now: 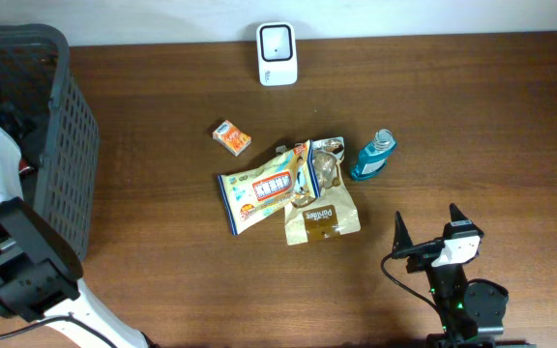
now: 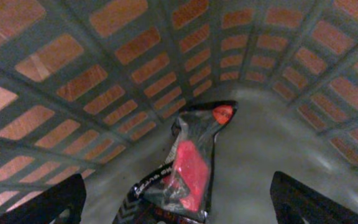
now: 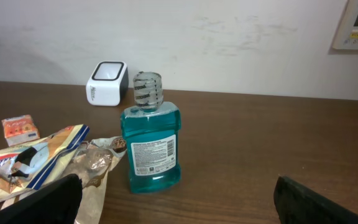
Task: Scan the item barcode
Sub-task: 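Return the left gripper into the basket toward the dark packet, then grasp the dark packet with orange label with the left gripper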
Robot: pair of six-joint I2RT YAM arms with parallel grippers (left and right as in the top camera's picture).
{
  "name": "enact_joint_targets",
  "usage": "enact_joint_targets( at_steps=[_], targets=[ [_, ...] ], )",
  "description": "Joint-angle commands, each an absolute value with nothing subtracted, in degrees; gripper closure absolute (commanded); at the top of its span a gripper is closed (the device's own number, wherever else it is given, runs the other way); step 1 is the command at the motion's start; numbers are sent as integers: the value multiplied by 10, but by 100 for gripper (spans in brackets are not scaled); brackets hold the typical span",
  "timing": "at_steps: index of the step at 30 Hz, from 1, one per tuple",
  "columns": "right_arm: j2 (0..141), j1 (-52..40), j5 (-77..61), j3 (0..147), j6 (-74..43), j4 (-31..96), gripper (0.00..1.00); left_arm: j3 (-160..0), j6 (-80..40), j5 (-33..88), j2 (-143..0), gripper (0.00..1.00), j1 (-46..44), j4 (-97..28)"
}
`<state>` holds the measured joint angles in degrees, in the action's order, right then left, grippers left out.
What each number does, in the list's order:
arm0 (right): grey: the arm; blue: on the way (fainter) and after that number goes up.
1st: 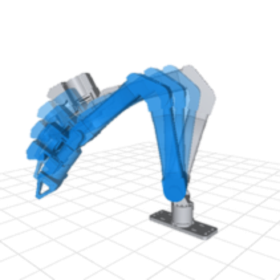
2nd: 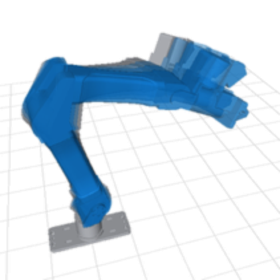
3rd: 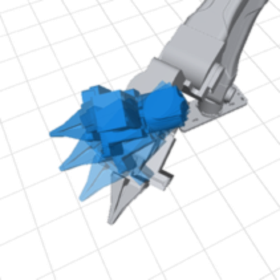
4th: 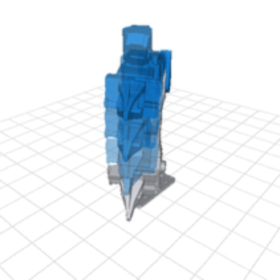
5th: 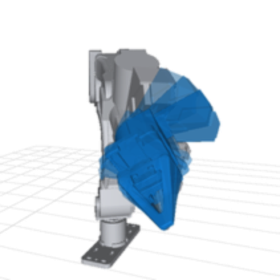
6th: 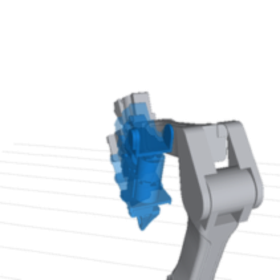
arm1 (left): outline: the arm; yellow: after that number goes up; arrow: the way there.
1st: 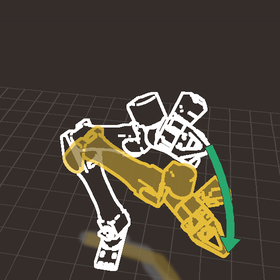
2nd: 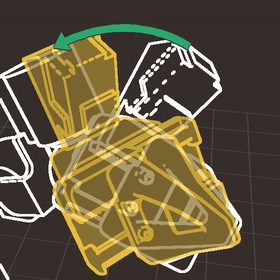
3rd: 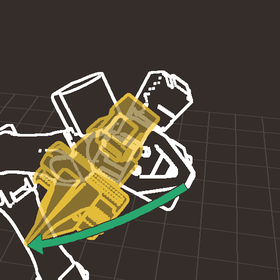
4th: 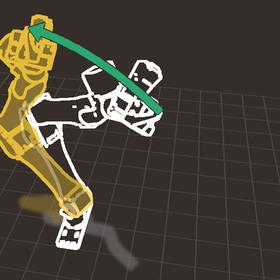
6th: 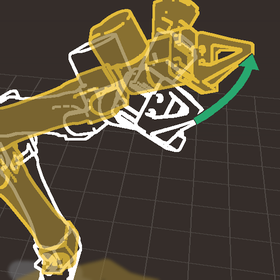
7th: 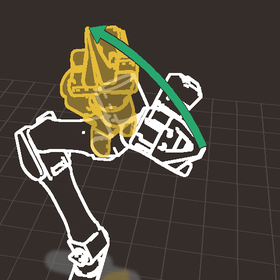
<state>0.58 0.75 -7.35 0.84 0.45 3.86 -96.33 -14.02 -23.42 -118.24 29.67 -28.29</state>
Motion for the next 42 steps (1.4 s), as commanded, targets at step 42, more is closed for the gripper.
enact_joint_targets(
  at_steps=[42],
  targets=[
    [2, 7, -70, 3, 4, 40, 2, -870, -147, -201, -1275, 27, 313, -112]
  ],
)
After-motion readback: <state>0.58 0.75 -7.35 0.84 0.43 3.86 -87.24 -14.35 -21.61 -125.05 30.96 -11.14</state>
